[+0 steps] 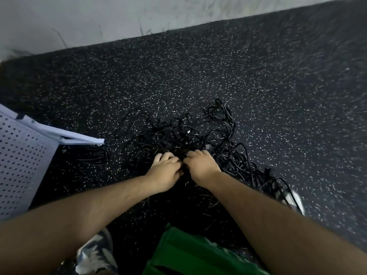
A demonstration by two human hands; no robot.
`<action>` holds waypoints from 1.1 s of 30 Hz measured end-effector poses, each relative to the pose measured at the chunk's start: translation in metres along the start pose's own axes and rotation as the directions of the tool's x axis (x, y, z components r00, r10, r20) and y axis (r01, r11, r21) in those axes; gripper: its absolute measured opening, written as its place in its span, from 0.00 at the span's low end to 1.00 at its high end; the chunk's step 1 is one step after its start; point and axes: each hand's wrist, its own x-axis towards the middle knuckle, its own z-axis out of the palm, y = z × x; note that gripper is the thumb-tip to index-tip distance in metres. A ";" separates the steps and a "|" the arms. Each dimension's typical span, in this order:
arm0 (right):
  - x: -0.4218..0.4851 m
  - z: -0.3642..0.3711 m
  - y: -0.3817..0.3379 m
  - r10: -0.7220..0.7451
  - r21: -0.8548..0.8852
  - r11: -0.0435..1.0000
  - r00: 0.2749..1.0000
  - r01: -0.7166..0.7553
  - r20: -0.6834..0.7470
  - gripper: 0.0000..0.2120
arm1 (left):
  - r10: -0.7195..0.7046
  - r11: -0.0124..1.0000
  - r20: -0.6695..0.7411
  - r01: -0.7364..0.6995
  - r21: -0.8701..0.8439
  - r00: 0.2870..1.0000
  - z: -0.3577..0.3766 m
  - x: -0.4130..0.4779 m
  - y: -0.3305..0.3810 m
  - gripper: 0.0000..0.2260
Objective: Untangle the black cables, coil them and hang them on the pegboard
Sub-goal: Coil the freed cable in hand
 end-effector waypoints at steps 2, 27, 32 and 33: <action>-0.004 -0.016 0.008 -0.029 0.079 0.996 0.998 0.034 -0.062 0.17 | -0.002 0.997 -0.012 0.002 -0.076 1.000 -0.023 -0.001 -0.001 0.08; -0.195 -0.323 0.016 0.152 0.709 0.650 0.866 0.275 -0.476 0.04 | -0.383 0.672 -0.688 -0.325 -0.665 0.616 -0.370 -0.164 0.130 0.11; -0.178 -0.315 -0.004 0.024 0.680 0.686 0.926 0.258 -0.376 0.21 | -0.325 0.615 -0.677 -0.397 -0.682 0.660 -0.364 -0.150 0.144 0.09; -0.173 -0.315 -0.010 0.020 0.693 0.664 0.920 0.280 -0.391 0.16 | -0.306 0.602 -0.683 -0.421 -0.679 0.663 -0.364 -0.147 0.145 0.09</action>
